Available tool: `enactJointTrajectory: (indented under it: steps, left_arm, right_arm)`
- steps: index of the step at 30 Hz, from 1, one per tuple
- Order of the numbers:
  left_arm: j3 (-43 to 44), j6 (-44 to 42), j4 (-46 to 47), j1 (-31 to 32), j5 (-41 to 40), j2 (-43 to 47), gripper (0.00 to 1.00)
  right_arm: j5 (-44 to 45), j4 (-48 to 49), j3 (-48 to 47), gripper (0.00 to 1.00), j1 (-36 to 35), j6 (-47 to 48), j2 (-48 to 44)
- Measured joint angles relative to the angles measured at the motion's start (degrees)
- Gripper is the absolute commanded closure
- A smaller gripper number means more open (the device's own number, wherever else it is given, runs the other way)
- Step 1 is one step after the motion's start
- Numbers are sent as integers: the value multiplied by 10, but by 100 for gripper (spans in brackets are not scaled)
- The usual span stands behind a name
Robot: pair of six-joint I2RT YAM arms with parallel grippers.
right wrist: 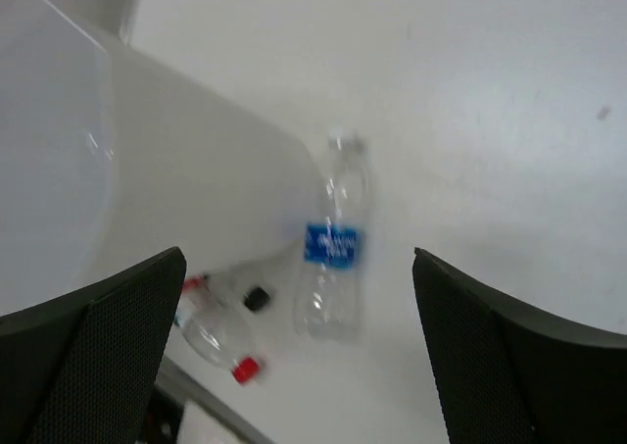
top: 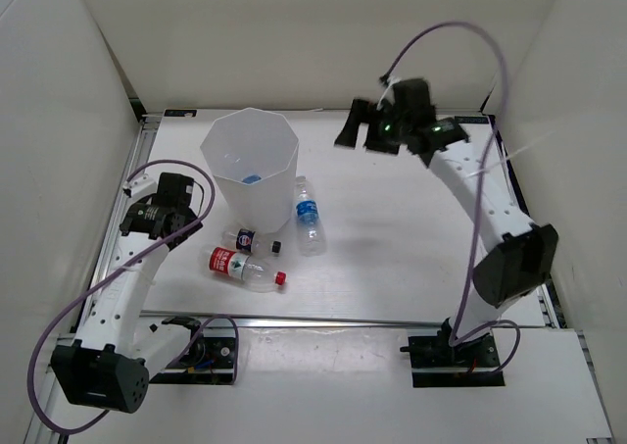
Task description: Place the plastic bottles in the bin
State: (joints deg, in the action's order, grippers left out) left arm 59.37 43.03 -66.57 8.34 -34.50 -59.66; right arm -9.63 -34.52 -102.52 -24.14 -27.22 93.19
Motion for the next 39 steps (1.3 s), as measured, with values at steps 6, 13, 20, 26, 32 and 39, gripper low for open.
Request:
enactJointTrajectory:
  steps: [6,13,20,26,32,39]
  left_arm:
    - [-10,-6,10,0,10,9,0]
    - [-10,-8,13,4,22,11,0]
    - [-9,-20,25,5,66,-2,0]
    - [-4,-31,23,5,67,-26,0]
    - [-4,-34,12,5,67,-29,0]
    - [-3,-36,-4,3,70,-38,0]
  right_arm:
    - [-87,27,236,0,-54,21,59]
    - [-181,48,233,0,-56,20,133]
    - [-230,99,138,0,-47,10,230]
    - [-255,121,126,0,-43,-13,289]
    - [-278,125,99,0,-40,-37,337]
    - [-287,129,74,26,-38,-49,363]
